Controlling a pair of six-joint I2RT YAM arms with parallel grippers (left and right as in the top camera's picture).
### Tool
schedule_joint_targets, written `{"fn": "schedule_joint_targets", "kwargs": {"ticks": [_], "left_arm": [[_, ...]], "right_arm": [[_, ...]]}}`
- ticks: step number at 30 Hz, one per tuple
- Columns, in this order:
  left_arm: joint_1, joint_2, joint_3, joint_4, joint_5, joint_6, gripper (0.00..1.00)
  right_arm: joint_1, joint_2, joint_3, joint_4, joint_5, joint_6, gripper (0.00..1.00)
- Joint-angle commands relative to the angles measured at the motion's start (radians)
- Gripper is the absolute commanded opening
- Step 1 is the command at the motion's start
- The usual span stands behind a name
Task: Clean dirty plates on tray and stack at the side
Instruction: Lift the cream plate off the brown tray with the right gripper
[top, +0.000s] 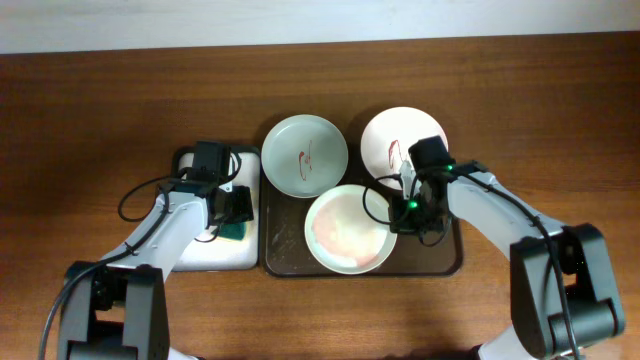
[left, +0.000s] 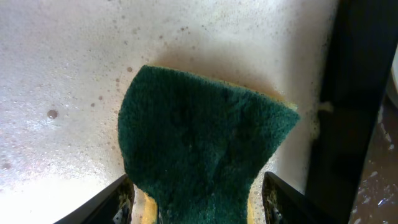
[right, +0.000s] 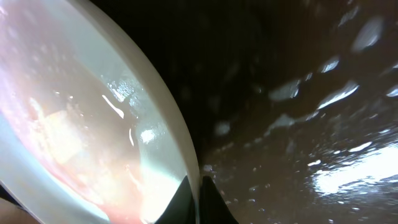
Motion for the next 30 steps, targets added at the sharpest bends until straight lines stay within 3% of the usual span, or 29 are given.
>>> {"fn": "schedule_joint_targets", "kwargs": {"ticks": [1,7,14,20,24,26,28,30], "left_arm": [[0.005,0.012,-0.006,0.008,-0.007,0.009,0.64],[0.005,0.013,-0.006,0.056,-0.007,0.009,0.63],[0.005,0.051,-0.006,0.065,-0.003,0.009,0.61],[0.005,0.092,-0.006,0.07,-0.003,0.009,0.5],[0.005,0.092,-0.006,0.094,-0.004,0.01,0.27],[0.005,0.092,-0.006,0.102,-0.004,0.01,0.09],[0.005,0.091,-0.006,0.109,-0.004,0.009,0.01],[0.005,0.087,-0.002,0.109,-0.007,0.01,0.0]], "right_arm": [[0.006,-0.108,0.072,-0.038,0.095,-0.019,0.04],[0.054,-0.259,0.085,-0.056,0.424,-0.019,0.04],[0.266,-0.293,0.085,-0.056,0.837,-0.014,0.04],[0.454,-0.293,0.086,-0.05,1.12,-0.015,0.04],[0.555,-0.293,0.086,-0.05,1.228,-0.014,0.04],[0.573,-0.293,0.086,-0.05,1.229,-0.014,0.04],[0.576,-0.293,0.086,-0.05,1.229,-0.015,0.04],[0.576,-0.293,0.088,-0.05,1.245,-0.015,0.04]]}}
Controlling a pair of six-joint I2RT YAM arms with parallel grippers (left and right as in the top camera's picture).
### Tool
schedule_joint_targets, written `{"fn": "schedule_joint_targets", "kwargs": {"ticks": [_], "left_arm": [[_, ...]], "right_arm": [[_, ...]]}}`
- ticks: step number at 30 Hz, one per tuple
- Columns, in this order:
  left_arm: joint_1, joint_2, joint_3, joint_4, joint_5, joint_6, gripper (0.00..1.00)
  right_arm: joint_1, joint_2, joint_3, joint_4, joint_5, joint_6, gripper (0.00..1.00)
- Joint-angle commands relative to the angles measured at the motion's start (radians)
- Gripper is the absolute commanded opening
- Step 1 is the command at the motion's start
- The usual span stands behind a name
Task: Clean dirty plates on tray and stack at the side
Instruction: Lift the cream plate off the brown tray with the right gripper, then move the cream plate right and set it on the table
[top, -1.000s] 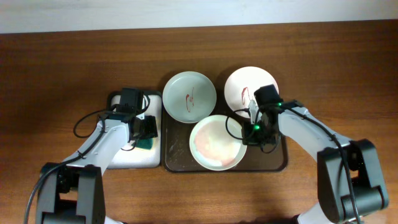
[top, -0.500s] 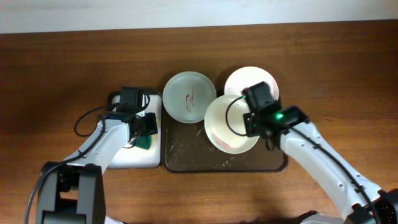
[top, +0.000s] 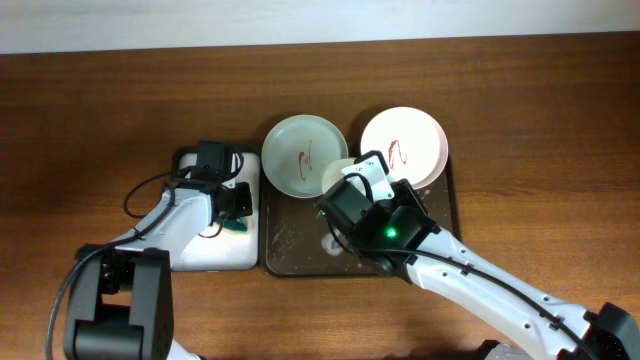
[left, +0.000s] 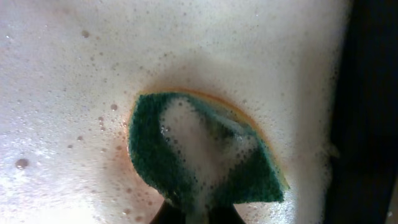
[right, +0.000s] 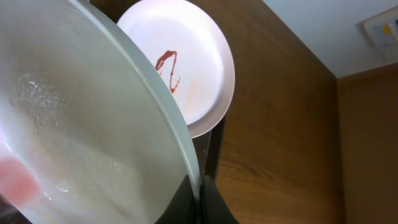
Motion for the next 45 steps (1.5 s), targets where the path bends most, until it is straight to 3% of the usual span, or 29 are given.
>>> {"fn": "schedule_joint_targets", "kwargs": {"ticks": [1,6,8,10,15,20,22,23,25,28,29,35,36,37,39,41,45], "left_arm": [[0.005,0.014,0.001,0.005,-0.008,-0.002,0.0],[0.005,-0.058,0.016,0.004,-0.042,-0.002,0.03],[0.005,-0.075,0.016,-0.01,-0.038,-0.002,0.58],[0.005,-0.074,0.015,-0.047,-0.038,-0.002,0.73],[0.005,-0.074,0.009,-0.154,-0.036,-0.003,0.63],[0.004,-0.074,-0.015,-0.154,-0.023,-0.002,0.59],[0.004,-0.074,-0.024,-0.153,-0.023,-0.002,0.43],[0.004,-0.074,-0.028,-0.153,-0.023,-0.002,0.28],[0.004,-0.074,-0.035,-0.152,-0.023,-0.002,0.09],[0.004,-0.074,-0.037,-0.152,-0.023,-0.002,0.0],[0.004,-0.074,-0.037,-0.15,-0.023,-0.002,0.0],[0.004,-0.074,-0.037,-0.15,-0.023,-0.002,0.0],[0.005,-0.074,-0.037,-0.15,-0.023,-0.002,0.07],[0.004,-0.074,-0.037,-0.15,-0.023,-0.002,0.3],[0.004,-0.074,-0.037,-0.15,-0.023,-0.002,0.35],[0.004,-0.074,-0.037,-0.15,-0.023,-0.002,0.47],[0.005,-0.074,-0.037,-0.148,-0.023,-0.002,0.51]], "right_arm": [[0.005,-0.019,0.021,0.003,0.082,0.009,0.04],[0.005,-0.019,0.053,0.003,0.121,0.009,0.04],[0.005,-0.019,0.066,0.003,0.121,0.009,0.04],[0.005,-0.019,0.073,0.003,0.121,0.009,0.04],[-0.005,-0.019,0.074,0.002,0.093,0.121,0.04],[-0.103,-0.048,0.083,0.002,-0.104,0.155,0.04],[-0.169,-0.085,0.085,-0.006,-0.163,0.192,0.04],[-0.214,-0.111,0.085,-0.005,-0.211,0.193,0.04],[-0.313,-0.162,0.084,-0.005,-0.315,0.193,0.04],[-0.49,-0.216,0.084,-0.026,-0.475,0.193,0.04],[-0.598,-0.224,0.084,-0.055,-0.544,0.193,0.04],[-0.877,-0.186,0.079,-0.103,-0.647,0.193,0.04],[-0.924,-0.17,0.079,-0.103,-0.663,0.193,0.04],[-0.962,-0.154,0.079,-0.103,-0.678,0.193,0.04],[-1.034,-0.114,0.079,-0.102,-0.705,0.193,0.04],[-1.098,-0.064,0.079,-0.102,-0.717,0.193,0.04],[-1.205,0.036,0.079,-0.09,-0.774,0.193,0.04]]}}
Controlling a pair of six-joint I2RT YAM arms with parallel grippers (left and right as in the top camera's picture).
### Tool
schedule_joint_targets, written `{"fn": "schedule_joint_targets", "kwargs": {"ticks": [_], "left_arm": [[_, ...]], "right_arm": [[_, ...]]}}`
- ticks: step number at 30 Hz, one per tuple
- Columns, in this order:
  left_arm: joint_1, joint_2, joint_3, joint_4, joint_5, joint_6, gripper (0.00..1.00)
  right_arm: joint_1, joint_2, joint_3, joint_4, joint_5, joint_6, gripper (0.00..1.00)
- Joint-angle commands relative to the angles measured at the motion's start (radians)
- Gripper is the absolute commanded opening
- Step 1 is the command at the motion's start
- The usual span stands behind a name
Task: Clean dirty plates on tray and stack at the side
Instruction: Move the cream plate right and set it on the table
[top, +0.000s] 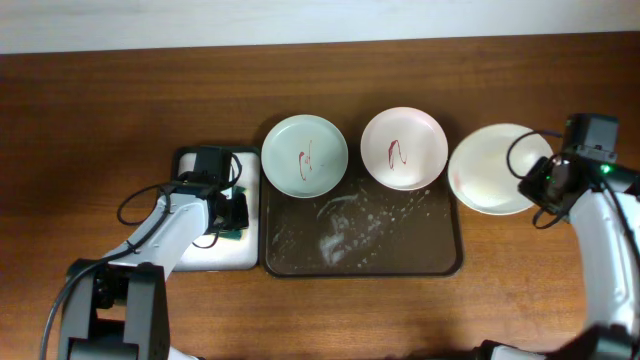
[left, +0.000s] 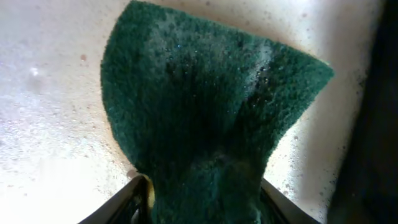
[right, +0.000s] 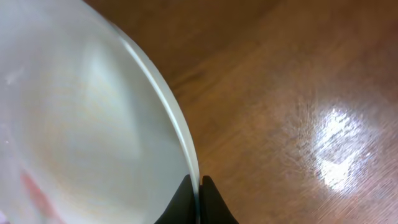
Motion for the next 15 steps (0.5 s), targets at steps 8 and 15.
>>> {"fn": "schedule_joint_targets", "kwargs": {"ticks": [8,15], "left_arm": [[0.005,-0.013,-0.018,-0.001,0.0,0.001,0.56],[0.005,-0.013,-0.018,-0.001,0.0,0.001,0.56]], "right_arm": [[-0.175,0.187,0.01,0.075,-0.099,0.009,0.04],[-0.173,0.186,0.01,0.104,-0.206,0.005,0.51]]}}
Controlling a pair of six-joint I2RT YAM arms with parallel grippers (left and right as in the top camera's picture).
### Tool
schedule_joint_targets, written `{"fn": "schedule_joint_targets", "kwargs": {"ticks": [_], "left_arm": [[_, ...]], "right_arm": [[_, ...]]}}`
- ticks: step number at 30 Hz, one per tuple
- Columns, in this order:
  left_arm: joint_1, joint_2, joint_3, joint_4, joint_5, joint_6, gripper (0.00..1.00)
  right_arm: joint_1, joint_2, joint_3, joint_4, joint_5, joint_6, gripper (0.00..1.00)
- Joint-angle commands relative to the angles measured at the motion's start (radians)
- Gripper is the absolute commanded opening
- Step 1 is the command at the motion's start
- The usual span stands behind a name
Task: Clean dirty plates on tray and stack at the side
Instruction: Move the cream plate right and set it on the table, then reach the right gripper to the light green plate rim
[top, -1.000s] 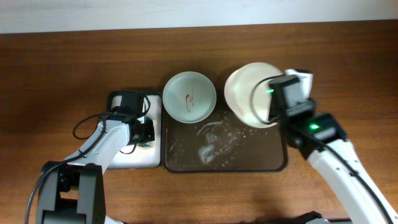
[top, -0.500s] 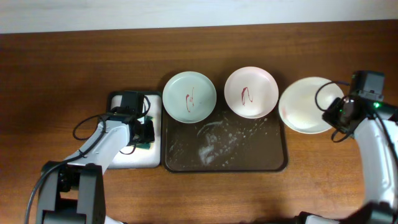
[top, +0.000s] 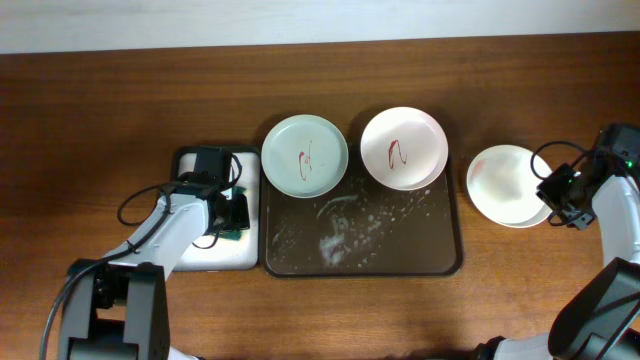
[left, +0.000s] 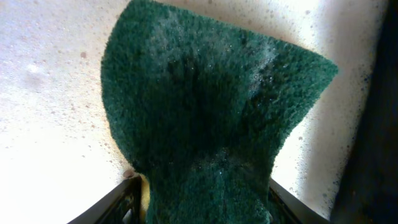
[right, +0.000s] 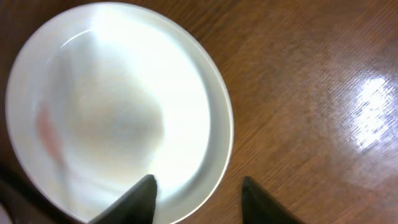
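A dark tray (top: 420, 262) lies mid-table with soapy smears on it. At its far edge rest a pale green plate (top: 305, 156) and a white plate (top: 403, 147), each with a red streak. A cleaned white plate (top: 508, 185) (right: 118, 106) lies flat on the wood right of the tray. My right gripper (top: 562, 203) (right: 199, 190) stands open at that plate's right rim, one finger over the plate and one over the wood. My left gripper (top: 232, 212) (left: 202, 205) is shut on a green sponge (left: 205, 118) over the foamy white basin (top: 205, 255).
The basin sits left of the tray. Brown wooden table (top: 110, 110) stretches to the left and behind. A white wall edge runs along the far side.
My right gripper has let go of the white plate, which now lies flat on the table a little farther right. The left gripper still holds the sponge over the basin.
At first my right gripper pinched the rim of a large plate on the tray while the left held the sponge in the basin. Then the plate was lifted above the tray. Later it was held right of the tray, and now it lies released there.
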Motion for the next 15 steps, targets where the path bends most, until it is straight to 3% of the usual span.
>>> {"fn": "schedule_joint_targets", "kwargs": {"ticks": [1,8,11,15], "left_arm": [[0.005,-0.013,-0.015,-0.001,0.0,0.001,0.56],[0.005,-0.013,-0.015,0.006,0.0,0.001,0.56],[0.005,-0.013,-0.015,0.007,0.0,0.001,0.56],[0.004,-0.013,-0.015,0.014,0.0,0.001,0.57]], "right_arm": [[0.0,-0.001,0.01,-0.003,-0.072,0.002,0.52],[0.073,-0.012,0.047,0.003,-0.406,-0.194,0.55],[0.23,-0.012,0.075,0.001,-0.476,-0.314,0.56],[0.441,-0.012,0.077,0.086,-0.468,-0.34,0.59]]}}
